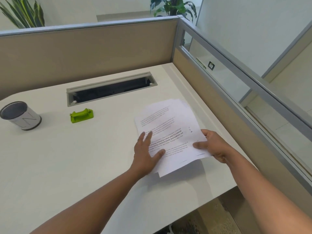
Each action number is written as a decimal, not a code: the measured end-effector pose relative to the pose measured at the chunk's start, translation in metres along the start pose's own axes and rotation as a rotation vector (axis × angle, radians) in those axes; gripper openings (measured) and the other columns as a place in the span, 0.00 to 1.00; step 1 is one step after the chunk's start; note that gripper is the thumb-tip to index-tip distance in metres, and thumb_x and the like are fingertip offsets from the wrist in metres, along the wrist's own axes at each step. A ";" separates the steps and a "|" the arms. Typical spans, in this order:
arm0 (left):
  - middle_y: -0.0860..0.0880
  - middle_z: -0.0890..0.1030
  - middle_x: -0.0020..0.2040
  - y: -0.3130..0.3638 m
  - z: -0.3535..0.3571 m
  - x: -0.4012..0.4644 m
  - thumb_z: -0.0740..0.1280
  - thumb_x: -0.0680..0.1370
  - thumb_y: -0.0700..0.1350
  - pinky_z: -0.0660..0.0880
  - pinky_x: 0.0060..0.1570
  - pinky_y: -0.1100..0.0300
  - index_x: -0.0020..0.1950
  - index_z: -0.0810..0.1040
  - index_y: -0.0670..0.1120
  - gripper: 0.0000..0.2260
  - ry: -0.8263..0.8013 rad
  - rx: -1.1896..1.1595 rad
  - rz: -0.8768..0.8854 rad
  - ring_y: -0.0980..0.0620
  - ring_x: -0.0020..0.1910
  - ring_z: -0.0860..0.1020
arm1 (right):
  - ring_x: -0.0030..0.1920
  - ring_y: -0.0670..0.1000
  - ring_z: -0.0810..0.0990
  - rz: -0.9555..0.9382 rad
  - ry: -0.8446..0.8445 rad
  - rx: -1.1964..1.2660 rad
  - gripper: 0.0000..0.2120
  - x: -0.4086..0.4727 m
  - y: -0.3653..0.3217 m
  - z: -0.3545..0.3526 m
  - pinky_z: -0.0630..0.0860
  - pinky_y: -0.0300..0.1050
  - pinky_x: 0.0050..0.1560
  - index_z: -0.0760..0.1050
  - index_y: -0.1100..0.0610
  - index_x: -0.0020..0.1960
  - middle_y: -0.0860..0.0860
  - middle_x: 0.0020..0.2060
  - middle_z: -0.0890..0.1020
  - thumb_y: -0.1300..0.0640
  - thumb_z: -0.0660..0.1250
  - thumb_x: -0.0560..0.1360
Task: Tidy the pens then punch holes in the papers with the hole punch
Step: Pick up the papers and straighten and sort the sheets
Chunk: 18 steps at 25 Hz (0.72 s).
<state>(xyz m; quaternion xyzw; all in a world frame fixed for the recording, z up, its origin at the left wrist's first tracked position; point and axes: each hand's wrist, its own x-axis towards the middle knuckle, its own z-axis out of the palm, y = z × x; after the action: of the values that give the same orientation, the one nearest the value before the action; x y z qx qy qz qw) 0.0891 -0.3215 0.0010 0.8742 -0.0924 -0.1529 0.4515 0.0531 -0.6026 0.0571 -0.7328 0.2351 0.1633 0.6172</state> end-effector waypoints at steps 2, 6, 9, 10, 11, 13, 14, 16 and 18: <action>0.55 0.51 0.82 -0.007 -0.027 -0.008 0.71 0.75 0.61 0.56 0.78 0.49 0.82 0.53 0.57 0.41 0.104 -0.190 -0.106 0.53 0.80 0.53 | 0.53 0.59 0.87 -0.066 -0.050 0.022 0.19 -0.005 -0.016 0.025 0.81 0.58 0.58 0.79 0.56 0.62 0.54 0.54 0.87 0.71 0.71 0.74; 0.53 0.65 0.76 -0.038 -0.103 -0.018 0.76 0.73 0.56 0.69 0.71 0.44 0.81 0.58 0.51 0.42 0.228 -0.729 -0.377 0.49 0.72 0.70 | 0.54 0.60 0.86 -0.159 -0.167 0.021 0.19 -0.012 -0.049 0.087 0.82 0.58 0.57 0.80 0.57 0.62 0.56 0.54 0.87 0.72 0.69 0.75; 0.42 0.81 0.66 -0.066 -0.164 -0.042 0.71 0.78 0.46 0.77 0.60 0.41 0.71 0.75 0.44 0.22 0.099 -1.117 -0.410 0.40 0.63 0.80 | 0.56 0.61 0.85 -0.197 -0.298 0.002 0.19 -0.016 -0.071 0.141 0.81 0.60 0.57 0.79 0.57 0.63 0.57 0.56 0.86 0.71 0.70 0.75; 0.41 0.81 0.65 -0.076 -0.181 -0.053 0.69 0.79 0.43 0.77 0.60 0.40 0.69 0.76 0.44 0.19 0.069 -1.153 -0.415 0.38 0.63 0.80 | 0.56 0.61 0.85 -0.207 -0.341 0.001 0.19 -0.016 -0.077 0.158 0.81 0.60 0.58 0.79 0.57 0.64 0.57 0.57 0.86 0.70 0.70 0.75; 0.40 0.81 0.65 -0.087 -0.195 -0.063 0.68 0.79 0.42 0.76 0.62 0.38 0.70 0.76 0.43 0.18 0.060 -1.174 -0.415 0.38 0.64 0.79 | 0.57 0.61 0.85 -0.215 -0.381 0.001 0.20 -0.017 -0.081 0.174 0.81 0.60 0.58 0.79 0.56 0.64 0.57 0.57 0.86 0.69 0.71 0.74; 0.39 0.79 0.68 -0.107 -0.225 -0.081 0.67 0.80 0.40 0.73 0.65 0.36 0.71 0.75 0.43 0.19 0.059 -1.210 -0.367 0.37 0.66 0.77 | 0.57 0.62 0.85 -0.214 -0.452 0.009 0.21 -0.018 -0.089 0.205 0.81 0.60 0.59 0.79 0.56 0.64 0.57 0.58 0.85 0.65 0.73 0.72; 0.38 0.78 0.68 -0.113 -0.237 -0.089 0.67 0.80 0.40 0.72 0.66 0.36 0.72 0.74 0.43 0.19 0.066 -1.231 -0.344 0.36 0.67 0.77 | 0.57 0.62 0.84 -0.210 -0.481 0.015 0.22 -0.019 -0.092 0.218 0.81 0.60 0.59 0.78 0.56 0.64 0.58 0.58 0.85 0.64 0.73 0.71; 0.38 0.77 0.69 -0.125 -0.260 -0.101 0.66 0.80 0.41 0.73 0.66 0.37 0.72 0.74 0.43 0.19 0.102 -1.250 -0.320 0.36 0.68 0.75 | 0.58 0.63 0.84 -0.206 -0.530 0.014 0.22 -0.018 -0.096 0.242 0.80 0.61 0.60 0.78 0.56 0.65 0.58 0.58 0.85 0.66 0.74 0.72; 0.37 0.75 0.71 -0.134 -0.279 -0.110 0.66 0.81 0.41 0.69 0.69 0.36 0.74 0.72 0.42 0.20 0.105 -1.271 -0.284 0.35 0.70 0.73 | 0.58 0.64 0.84 -0.202 -0.575 0.007 0.21 -0.019 -0.099 0.262 0.80 0.62 0.60 0.78 0.57 0.65 0.59 0.59 0.85 0.69 0.72 0.74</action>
<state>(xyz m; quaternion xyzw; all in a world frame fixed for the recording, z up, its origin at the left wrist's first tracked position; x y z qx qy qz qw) 0.0869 0.0010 0.0644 0.4470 0.1545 -0.1931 0.8596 0.1044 -0.3302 0.1009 -0.6742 -0.0228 0.3009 0.6740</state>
